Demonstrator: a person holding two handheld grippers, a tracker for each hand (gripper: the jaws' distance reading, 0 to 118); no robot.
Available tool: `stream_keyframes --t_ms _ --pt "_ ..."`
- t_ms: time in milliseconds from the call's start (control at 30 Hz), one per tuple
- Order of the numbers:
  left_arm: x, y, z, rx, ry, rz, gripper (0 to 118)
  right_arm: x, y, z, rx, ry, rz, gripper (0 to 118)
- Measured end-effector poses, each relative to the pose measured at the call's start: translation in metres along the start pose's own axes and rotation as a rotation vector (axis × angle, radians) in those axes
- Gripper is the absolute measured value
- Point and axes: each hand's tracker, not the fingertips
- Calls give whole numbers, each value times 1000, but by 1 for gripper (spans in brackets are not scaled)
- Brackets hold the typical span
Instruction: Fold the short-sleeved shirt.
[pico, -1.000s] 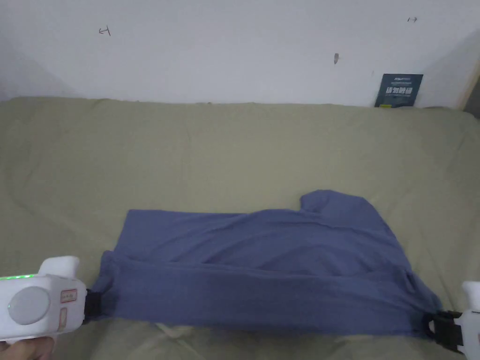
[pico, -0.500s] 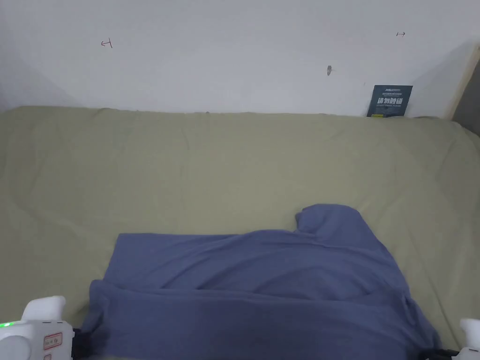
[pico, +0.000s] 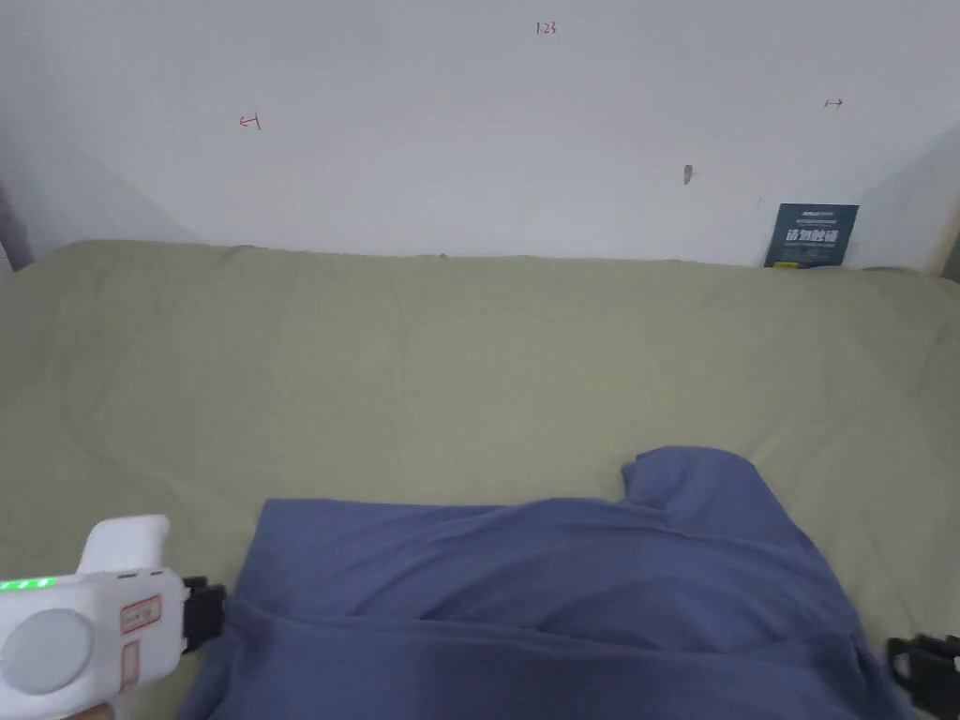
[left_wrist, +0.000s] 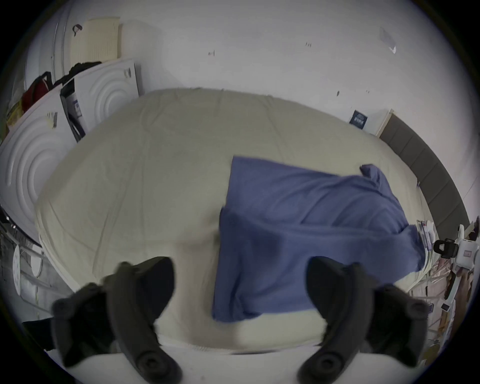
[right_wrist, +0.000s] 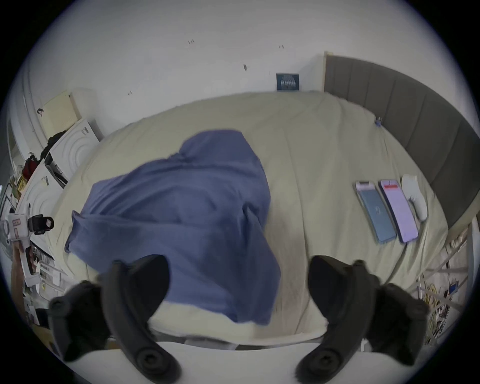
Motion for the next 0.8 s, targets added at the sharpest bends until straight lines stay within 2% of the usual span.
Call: stream_keyframes --t_ms 33,167,233,267,300,333,367,400,433,467,600,633,700,767,800 --pt "-5 7 6 45 4 16 0 -4 5 -5 54 -34 24 0" --pt "6 50 -34 10 36 1 0 -14 25 -16 33 30 -28 0" --pt "5 74 -51 -7 42 7 0 -18 30 -25 19 30 -36 0" --pt "11 64 -71 -14 46 10 0 -13 34 -34 -2 46 -52 0" --pt "12 74 -84 -27 49 -8 14 -7 39 -42 -12 41 -44 0" --pt "13 83 -96 -45 59 -19 67 -6 43 -47 -22 41 -35 0" --pt "8 88 -113 -81 99 -30 111 -4 46 -52 -26 34 -33 0" --pt "7 92 -127 -129 115 -19 118 0 50 -60 -32 30 -36 0" --pt "6 95 -146 -170 119 -17 114 4 53 -66 -32 29 -41 0" --pt "0 94 -166 -115 130 -44 114 7 56 -70 -36 28 -47 0" --pt "-11 79 -234 -192 140 -18 110 19 65 -93 -62 12 -52 0" --pt "-2 100 -209 -196 142 -14 107 22 67 -98 -70 1 -47 0" --pt "4 100 -217 -226 140 -24 106 22 69 -105 -83 -9 -36 0" --pt "14 98 -203 -240 144 -57 87 28 73 -112 -93 -13 -42 0" --pt "19 95 -197 -236 133 -61 82 28 74 -115 -98 -13 -44 0"
